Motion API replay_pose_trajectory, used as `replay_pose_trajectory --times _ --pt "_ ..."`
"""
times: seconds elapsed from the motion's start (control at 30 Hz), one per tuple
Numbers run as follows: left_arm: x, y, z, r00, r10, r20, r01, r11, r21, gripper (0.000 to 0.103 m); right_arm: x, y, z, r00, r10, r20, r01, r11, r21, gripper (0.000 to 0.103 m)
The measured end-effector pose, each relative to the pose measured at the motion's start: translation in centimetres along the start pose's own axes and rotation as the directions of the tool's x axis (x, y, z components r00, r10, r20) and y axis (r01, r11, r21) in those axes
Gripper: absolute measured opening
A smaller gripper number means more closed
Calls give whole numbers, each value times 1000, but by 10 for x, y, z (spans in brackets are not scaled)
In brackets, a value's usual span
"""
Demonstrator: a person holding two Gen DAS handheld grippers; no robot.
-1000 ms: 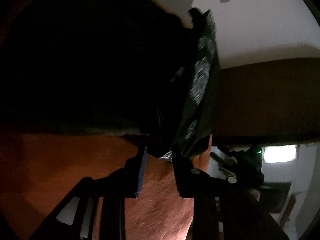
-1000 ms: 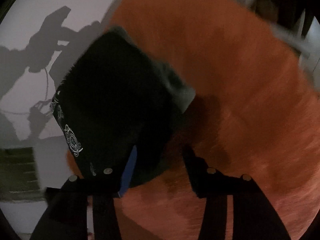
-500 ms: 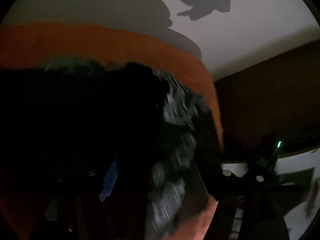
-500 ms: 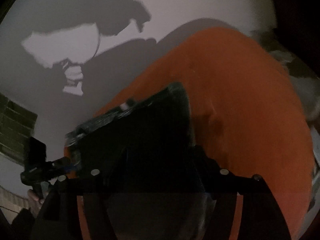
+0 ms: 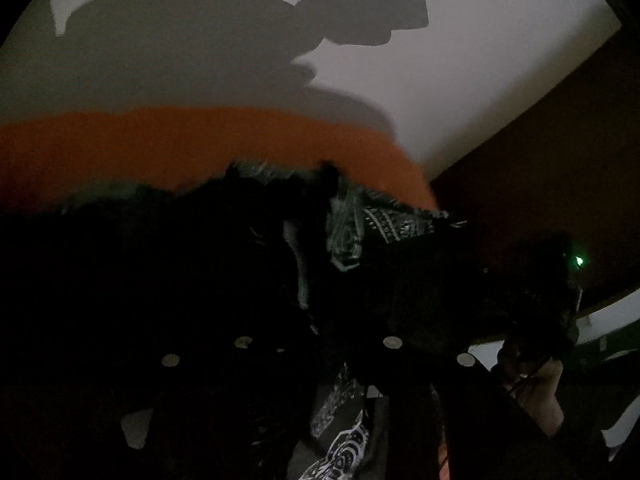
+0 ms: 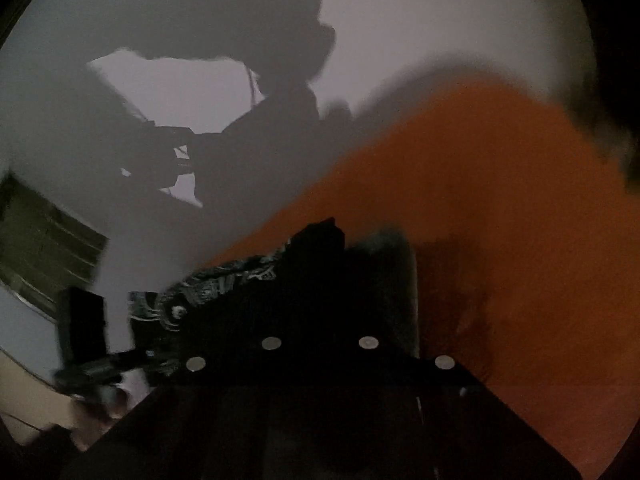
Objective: Fold clothes
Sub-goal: 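Lower the bundle back onto the bed with both grippers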
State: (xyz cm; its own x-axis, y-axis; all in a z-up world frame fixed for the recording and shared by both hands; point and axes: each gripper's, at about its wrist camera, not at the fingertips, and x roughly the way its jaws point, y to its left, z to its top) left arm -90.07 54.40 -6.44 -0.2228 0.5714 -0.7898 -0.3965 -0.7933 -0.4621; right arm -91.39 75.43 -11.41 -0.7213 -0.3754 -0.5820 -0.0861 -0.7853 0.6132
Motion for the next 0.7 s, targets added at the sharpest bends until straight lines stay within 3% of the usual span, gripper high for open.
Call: replay_pose_trajectory --times 0.07,0.13,0.17,0.2,0.27,0.33,0.4,0.47,0.53,0.63,0.7 --pt "8 6 4 1000 16 -5 -16 1000 -17 30 19 11 12 995 -93 -21 92 993 -72 7" --pt "33 25 11 997 65 -51 -68 996 -57 35 49 7 16 983 -158 -92 150 985 -83 10" --pt "48 34 13 993 89 -76 -95 993 -75 39 74 -3 13 968 -184 -169 178 983 -51 12" --pt "58 43 14 991 97 -93 -105 990 -90 46 90 -13 10 953 -206 -223 205 978 -29 25" --pt "58 55 14 993 44 -106 -57 991 -120 48 103 -26 7 939 -223 -262 235 972 14 35" --pt "50 66 20 994 8 -113 -24 990 -138 51 77 -26 9 956 -213 -202 232 970 76 36" --pt "24 74 17 995 37 -93 -48 991 -125 52 29 -16 5 977 -195 -82 203 973 107 42" --pt "-5 80 11 995 78 -64 -84 991 -105 52 -22 1 -20 978 -206 -38 209 971 118 42" --pt "-31 74 0 992 120 -40 -122 991 -47 52 -41 20 -49 986 -157 -57 163 979 123 42" --pt "-44 38 -36 997 66 -42 -64 996 57 52 -51 51 -104 993 -85 -83 95 987 133 42" --pt "-45 11 -60 998 31 -54 -23 991 132 52 -41 71 -138 993 -89 -74 98 988 124 40"
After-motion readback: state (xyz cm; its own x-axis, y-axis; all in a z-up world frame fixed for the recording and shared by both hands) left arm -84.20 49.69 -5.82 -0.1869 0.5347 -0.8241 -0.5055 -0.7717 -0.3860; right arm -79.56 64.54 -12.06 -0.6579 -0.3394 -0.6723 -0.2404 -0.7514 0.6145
